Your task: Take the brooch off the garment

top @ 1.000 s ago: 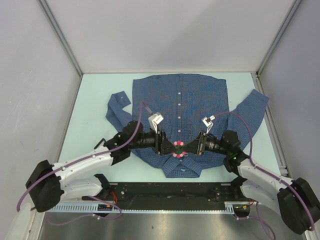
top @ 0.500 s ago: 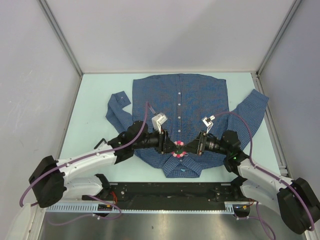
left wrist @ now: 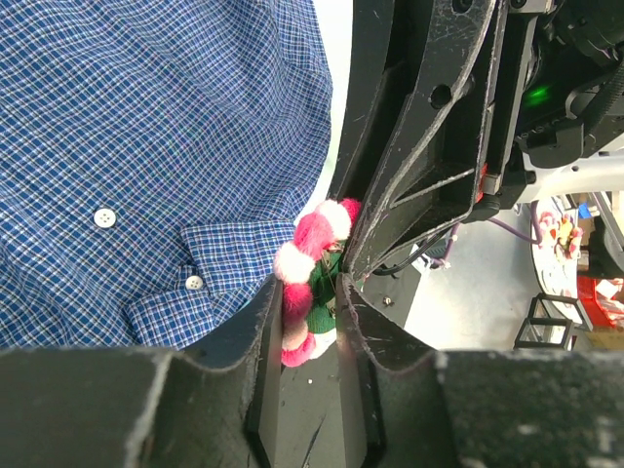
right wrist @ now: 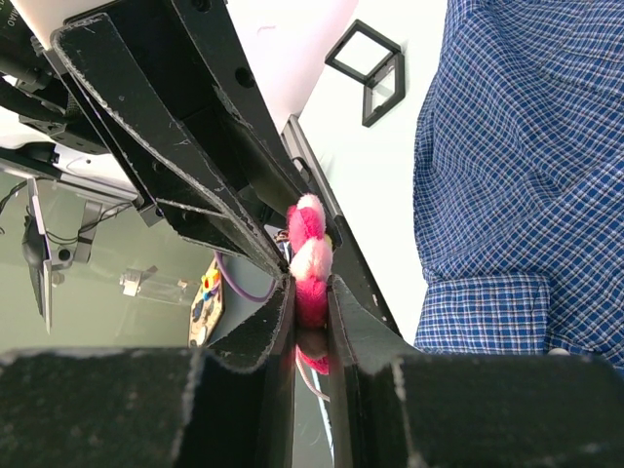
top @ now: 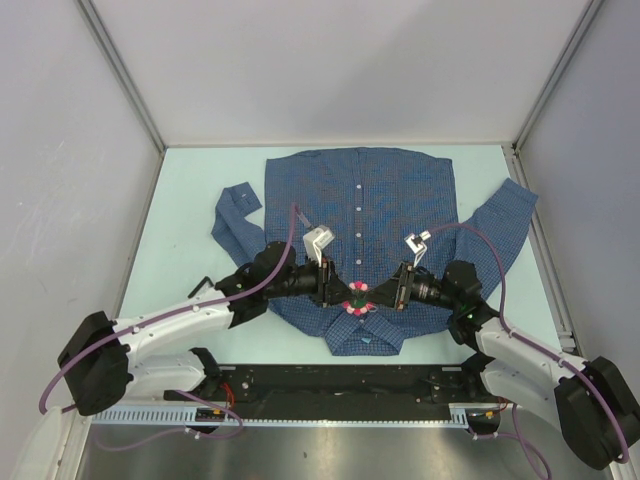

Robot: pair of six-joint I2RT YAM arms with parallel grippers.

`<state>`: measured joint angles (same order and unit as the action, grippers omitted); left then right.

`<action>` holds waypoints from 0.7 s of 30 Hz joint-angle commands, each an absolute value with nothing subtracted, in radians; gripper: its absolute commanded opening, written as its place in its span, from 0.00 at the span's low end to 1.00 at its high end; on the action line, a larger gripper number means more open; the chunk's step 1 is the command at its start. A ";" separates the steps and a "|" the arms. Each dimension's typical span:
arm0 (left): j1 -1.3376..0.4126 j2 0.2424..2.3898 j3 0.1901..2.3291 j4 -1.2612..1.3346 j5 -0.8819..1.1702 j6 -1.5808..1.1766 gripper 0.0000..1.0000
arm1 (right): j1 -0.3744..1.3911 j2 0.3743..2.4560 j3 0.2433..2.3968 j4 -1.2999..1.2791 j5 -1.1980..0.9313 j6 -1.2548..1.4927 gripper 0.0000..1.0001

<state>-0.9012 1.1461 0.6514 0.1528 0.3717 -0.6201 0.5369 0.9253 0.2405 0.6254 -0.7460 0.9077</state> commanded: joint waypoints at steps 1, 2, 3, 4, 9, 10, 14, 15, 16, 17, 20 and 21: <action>-0.916 1.143 0.675 0.235 0.414 -0.632 0.27 | 0.538 0.913 0.284 0.653 -0.736 0.904 0.00; -0.916 1.144 0.675 0.238 0.417 -0.634 0.28 | 0.538 0.913 0.284 0.653 -0.738 0.904 0.00; -0.916 1.144 0.673 0.241 0.419 -0.635 0.27 | 0.538 0.913 0.284 0.653 -0.738 0.904 0.00; -0.916 1.144 0.672 0.242 0.419 -0.638 0.27 | 0.538 0.910 0.284 0.652 -0.738 0.904 0.00; -0.913 1.149 0.666 0.262 0.428 -0.652 0.26 | 0.538 0.908 0.284 0.655 -0.739 0.907 0.00; -0.913 1.155 0.669 0.264 0.426 -0.653 0.26 | 0.538 0.907 0.284 0.655 -0.739 0.907 0.00; -0.913 1.173 0.684 0.262 0.449 -0.653 0.25 | 0.545 0.900 0.284 0.652 -0.739 0.905 0.00; -0.911 1.177 0.687 0.265 0.454 -0.653 0.25 | 0.543 0.900 0.284 0.650 -0.739 0.904 0.00; -0.913 1.180 0.693 0.267 0.465 -0.652 0.25 | 0.545 0.900 0.284 0.650 -0.738 0.900 0.00; -0.913 1.186 0.696 0.268 0.468 -0.650 0.25 | 0.546 0.900 0.284 0.649 -0.736 0.902 0.00; -0.913 1.189 0.703 0.267 0.483 -0.644 0.25 | 0.551 0.902 0.285 0.649 -0.735 0.897 0.00; -0.911 1.192 0.704 0.267 0.489 -0.644 0.26 | 0.554 0.903 0.287 0.647 -0.733 0.896 0.00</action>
